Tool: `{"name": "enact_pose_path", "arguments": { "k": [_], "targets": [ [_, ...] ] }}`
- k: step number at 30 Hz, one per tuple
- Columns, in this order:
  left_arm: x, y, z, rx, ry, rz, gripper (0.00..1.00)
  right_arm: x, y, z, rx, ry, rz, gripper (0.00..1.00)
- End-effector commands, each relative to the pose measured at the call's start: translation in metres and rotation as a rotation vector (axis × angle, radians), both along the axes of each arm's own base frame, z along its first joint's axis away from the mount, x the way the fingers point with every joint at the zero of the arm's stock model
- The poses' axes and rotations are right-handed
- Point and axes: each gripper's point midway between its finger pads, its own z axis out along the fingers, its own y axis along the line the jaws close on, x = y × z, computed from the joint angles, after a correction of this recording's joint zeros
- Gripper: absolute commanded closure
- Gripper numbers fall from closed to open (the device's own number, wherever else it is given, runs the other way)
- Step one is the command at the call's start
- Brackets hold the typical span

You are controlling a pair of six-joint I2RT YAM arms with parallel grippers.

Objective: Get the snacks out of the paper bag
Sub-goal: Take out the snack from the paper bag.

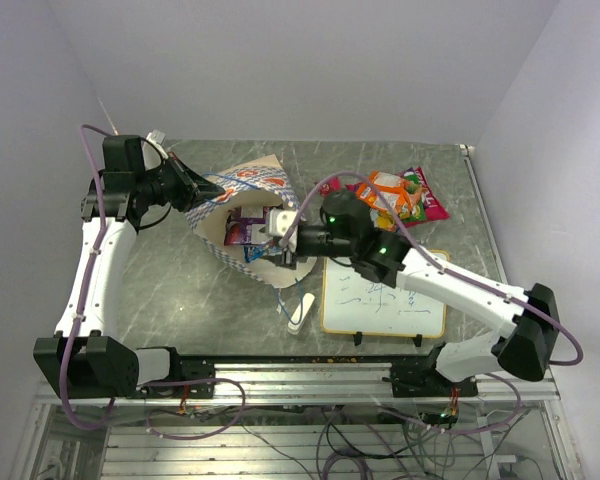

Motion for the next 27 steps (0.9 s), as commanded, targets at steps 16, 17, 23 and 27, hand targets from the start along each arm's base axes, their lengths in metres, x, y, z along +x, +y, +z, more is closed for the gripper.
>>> {"name": "enact_pose_path", "arguments": {
  "k": [16,17,23,27],
  "targets": [
    [-0.016,0.0,0.004,0.025,-0.028,-0.037,0.93,0.033,0.036,-0.137,-0.413,-0.325,0.054,0.47],
    [-0.017,0.0,0.003,0.028,-0.023,-0.043,0.93,0.038,0.035,-0.146,-0.439,-0.348,0.043,0.45],
    [-0.025,0.001,-0.008,0.059,0.012,-0.077,0.93,0.081,0.021,-0.178,-0.515,-0.361,-0.008,0.37],
    [-0.025,-0.001,-0.007,0.063,0.01,-0.106,0.93,0.095,0.016,-0.199,-0.558,-0.377,0.013,0.36]
  ]
}}
